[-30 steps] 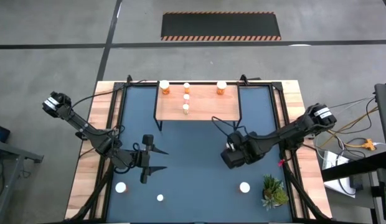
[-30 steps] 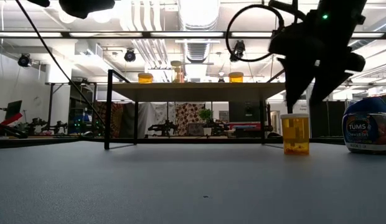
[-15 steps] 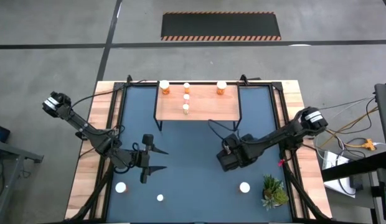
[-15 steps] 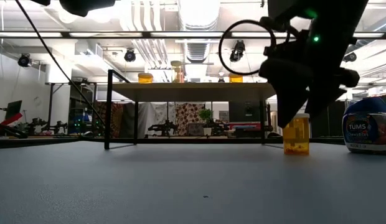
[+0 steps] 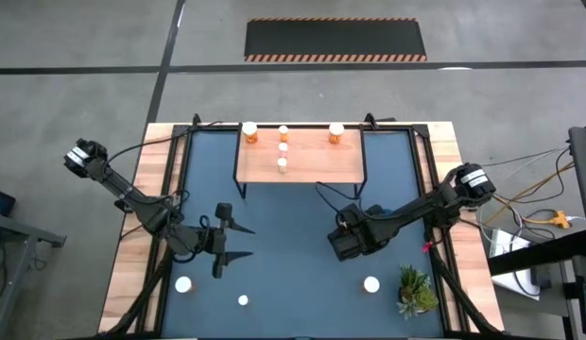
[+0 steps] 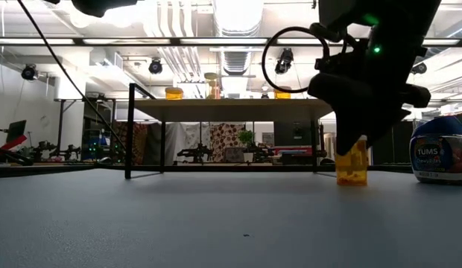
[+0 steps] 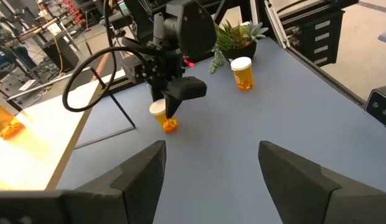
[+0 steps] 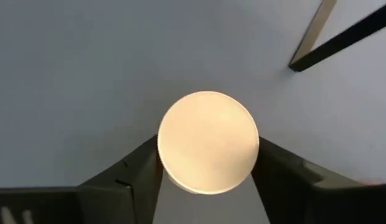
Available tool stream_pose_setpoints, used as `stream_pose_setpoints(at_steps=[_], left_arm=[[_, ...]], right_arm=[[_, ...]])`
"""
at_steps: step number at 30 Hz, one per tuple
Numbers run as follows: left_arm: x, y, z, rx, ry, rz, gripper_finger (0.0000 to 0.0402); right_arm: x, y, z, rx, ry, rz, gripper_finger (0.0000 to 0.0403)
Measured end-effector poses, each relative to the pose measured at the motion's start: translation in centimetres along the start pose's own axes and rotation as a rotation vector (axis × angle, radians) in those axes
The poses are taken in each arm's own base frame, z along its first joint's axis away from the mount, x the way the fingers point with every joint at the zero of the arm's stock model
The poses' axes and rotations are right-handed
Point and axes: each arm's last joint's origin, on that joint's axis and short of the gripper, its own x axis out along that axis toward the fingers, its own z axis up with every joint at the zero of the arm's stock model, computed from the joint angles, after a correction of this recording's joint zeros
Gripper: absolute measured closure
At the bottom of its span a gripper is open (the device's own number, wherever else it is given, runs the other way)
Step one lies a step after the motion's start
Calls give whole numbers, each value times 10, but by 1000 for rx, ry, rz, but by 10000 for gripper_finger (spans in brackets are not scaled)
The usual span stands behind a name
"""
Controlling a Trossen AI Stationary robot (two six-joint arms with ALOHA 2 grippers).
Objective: Pick and place medicine bottles onto shelf by color
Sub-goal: Align the large orange pill bottle with the other large orange pill bottle on the shelf
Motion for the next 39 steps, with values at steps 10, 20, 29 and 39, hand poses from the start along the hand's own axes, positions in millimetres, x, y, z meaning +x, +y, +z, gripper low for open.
stream_pose_setpoints(at_steps=[10,20,29,39], left_arm=[[0,0,0,-1,-1,-1,162],[0,0,0,-2,0,0,162],[0,0,0,-2,0,0,162],[0,0,0,-2,0,0,162]], right_arm=[[-24,11,8,-261,77,141,203],[-61,47,10,-596,-14,505,208],[-89,59,35,-643,-177,556,208],[-125,39,100,-460,-351,311,209]])
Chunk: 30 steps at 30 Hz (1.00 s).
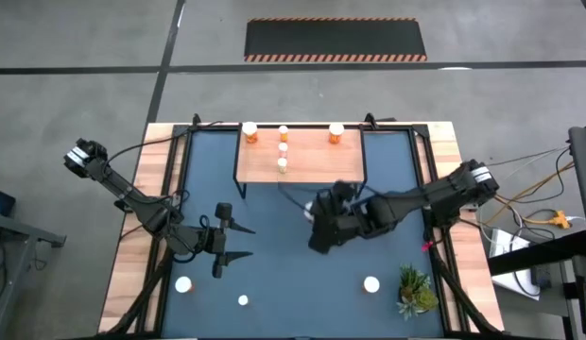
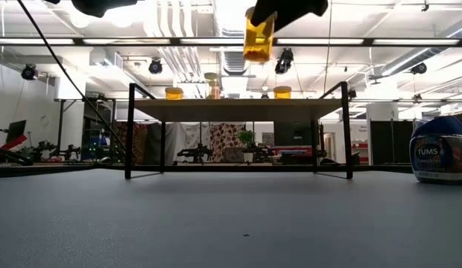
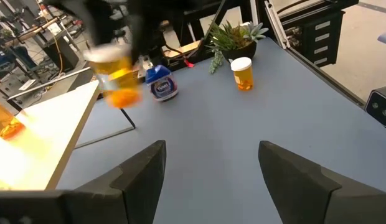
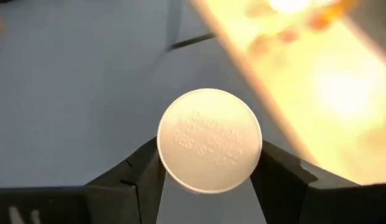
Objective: Pick and place medicine bottles onto shelf by color
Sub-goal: Align the large orange pill bottle with the other large orange pill bottle on the shelf
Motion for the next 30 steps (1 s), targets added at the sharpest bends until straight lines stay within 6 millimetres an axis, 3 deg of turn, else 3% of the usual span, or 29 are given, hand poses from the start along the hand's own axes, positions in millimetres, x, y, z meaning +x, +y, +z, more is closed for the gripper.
stream_pose_setpoints(at_steps=[7,16,22,30], left_arm=[[0,0,0,1,1,0,162],[0,0,0,2,2,-1,162],[0,0,-1,6,8,-1,162],[0,0,-1,6,8,-1,162]], right_arm=[[5,-48,26,86,50,-168,209],[28,-99,34,163,133,-307,209],[35,-115,32,182,167,-338,209],[30,-121,23,211,164,-345,209]])
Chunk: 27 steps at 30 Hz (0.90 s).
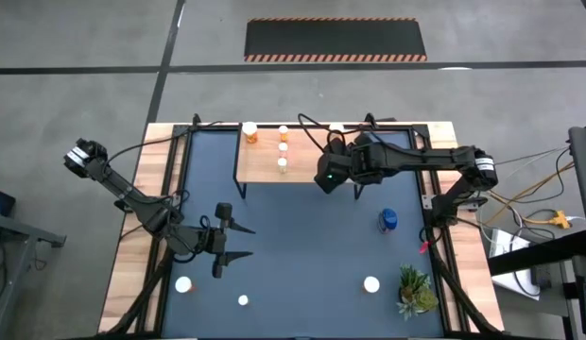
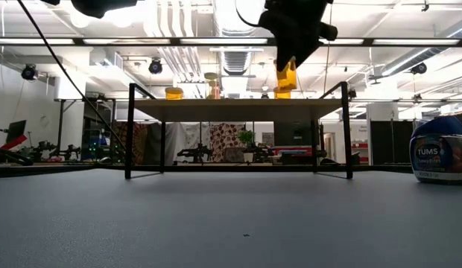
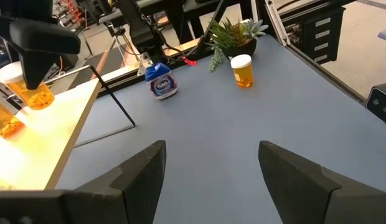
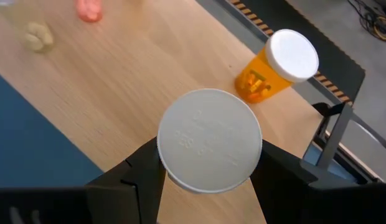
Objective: Pick and place medicine bottles onto shelf by color
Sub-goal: Align the large orange pill bottle with the other large orange pill bottle on the shelf
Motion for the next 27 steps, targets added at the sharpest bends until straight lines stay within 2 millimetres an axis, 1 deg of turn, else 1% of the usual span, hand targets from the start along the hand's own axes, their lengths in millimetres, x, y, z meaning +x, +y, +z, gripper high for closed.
stream_pose_setpoints(at_steps=[7,15,20,27], left_arm=[[0,0,0,0,-1,-1,162],[0,0,0,-2,-1,-1,162],[0,0,0,-2,-1,-1,162],[0,0,0,-2,-1,0,162]], right_arm=[[4,-3,-4,40,-39,23,209],[23,-11,-4,72,-12,14,209],[32,-20,0,97,11,21,209],[38,-28,4,123,34,35,209]])
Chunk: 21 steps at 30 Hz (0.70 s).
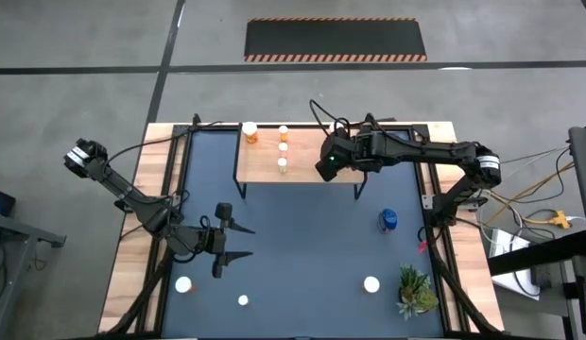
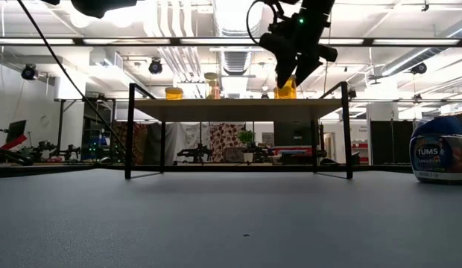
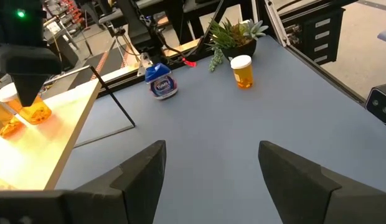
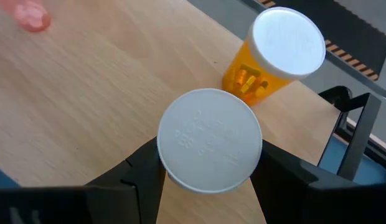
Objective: Pick and place medicine bottles onto shelf by color
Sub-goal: Align the large orange pill bottle with the other large orange pill bottle on the shelf
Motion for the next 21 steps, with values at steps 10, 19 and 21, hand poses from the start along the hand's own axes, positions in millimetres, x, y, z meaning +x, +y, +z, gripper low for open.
stream_pose_setpoints(at_steps=[10,19,21], left_arm=[[0,0,0,1,0,1,162],[0,0,0,1,0,0,162],[0,0,0,1,0,0,162]], right_arm=[[1,0,0,-4,1,-2,174],[-4,-1,4,-6,-4,2,146],[-10,-3,7,-5,-8,5,145]])
